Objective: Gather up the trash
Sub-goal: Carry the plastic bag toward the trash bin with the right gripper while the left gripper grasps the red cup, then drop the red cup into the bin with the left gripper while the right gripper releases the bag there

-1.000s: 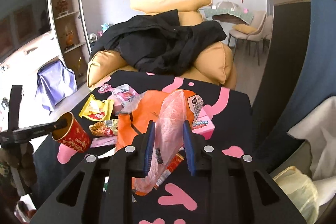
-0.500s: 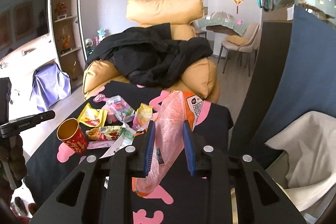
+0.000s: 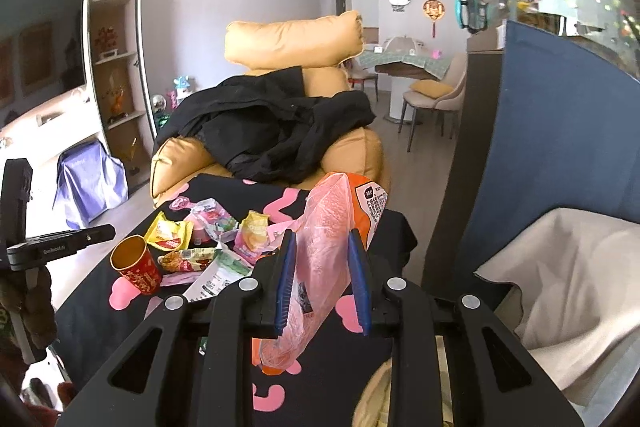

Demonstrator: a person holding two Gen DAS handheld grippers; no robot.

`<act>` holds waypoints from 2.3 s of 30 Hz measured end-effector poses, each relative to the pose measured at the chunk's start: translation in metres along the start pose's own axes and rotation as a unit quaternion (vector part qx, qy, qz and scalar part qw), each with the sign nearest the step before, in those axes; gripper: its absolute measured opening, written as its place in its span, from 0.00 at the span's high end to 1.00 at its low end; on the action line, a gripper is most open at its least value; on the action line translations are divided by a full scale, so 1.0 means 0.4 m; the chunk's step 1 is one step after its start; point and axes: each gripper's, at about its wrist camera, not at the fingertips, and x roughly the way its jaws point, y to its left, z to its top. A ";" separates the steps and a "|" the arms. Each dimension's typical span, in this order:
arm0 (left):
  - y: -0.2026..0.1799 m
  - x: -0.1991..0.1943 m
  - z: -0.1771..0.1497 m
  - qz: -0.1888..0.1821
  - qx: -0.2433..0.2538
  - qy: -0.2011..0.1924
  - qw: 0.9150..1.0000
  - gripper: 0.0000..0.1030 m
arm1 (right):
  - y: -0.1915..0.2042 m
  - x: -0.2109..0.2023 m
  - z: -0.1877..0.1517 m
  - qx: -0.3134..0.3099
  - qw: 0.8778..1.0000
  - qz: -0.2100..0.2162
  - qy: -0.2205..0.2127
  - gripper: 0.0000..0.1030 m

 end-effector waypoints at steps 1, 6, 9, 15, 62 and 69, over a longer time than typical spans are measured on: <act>-0.014 0.001 0.001 -0.006 0.004 -0.001 1.000 0.92 | -0.007 -0.009 -0.003 0.001 1.000 -0.002 -0.002 0.75; -0.078 0.028 0.003 -0.032 0.021 0.009 0.999 0.92 | -0.061 -0.061 -0.020 0.011 1.000 -0.020 -0.014 0.75; -0.127 0.052 0.000 -0.051 0.031 0.021 0.998 0.93 | -0.106 -0.087 -0.029 0.021 0.999 -0.032 -0.018 0.75; -0.138 0.069 0.004 -0.071 0.029 0.026 0.997 0.93 | -0.186 -0.145 -0.065 0.045 0.997 -0.057 -0.027 0.75; -0.740 0.380 -0.207 -0.181 0.200 0.164 0.949 0.94 | -0.439 -0.370 -0.234 0.102 0.982 -0.156 -0.032 0.75; -0.735 0.481 -0.264 -0.153 0.189 0.212 0.947 0.67 | -0.428 -0.334 -0.240 0.087 0.987 -0.131 -0.011 0.75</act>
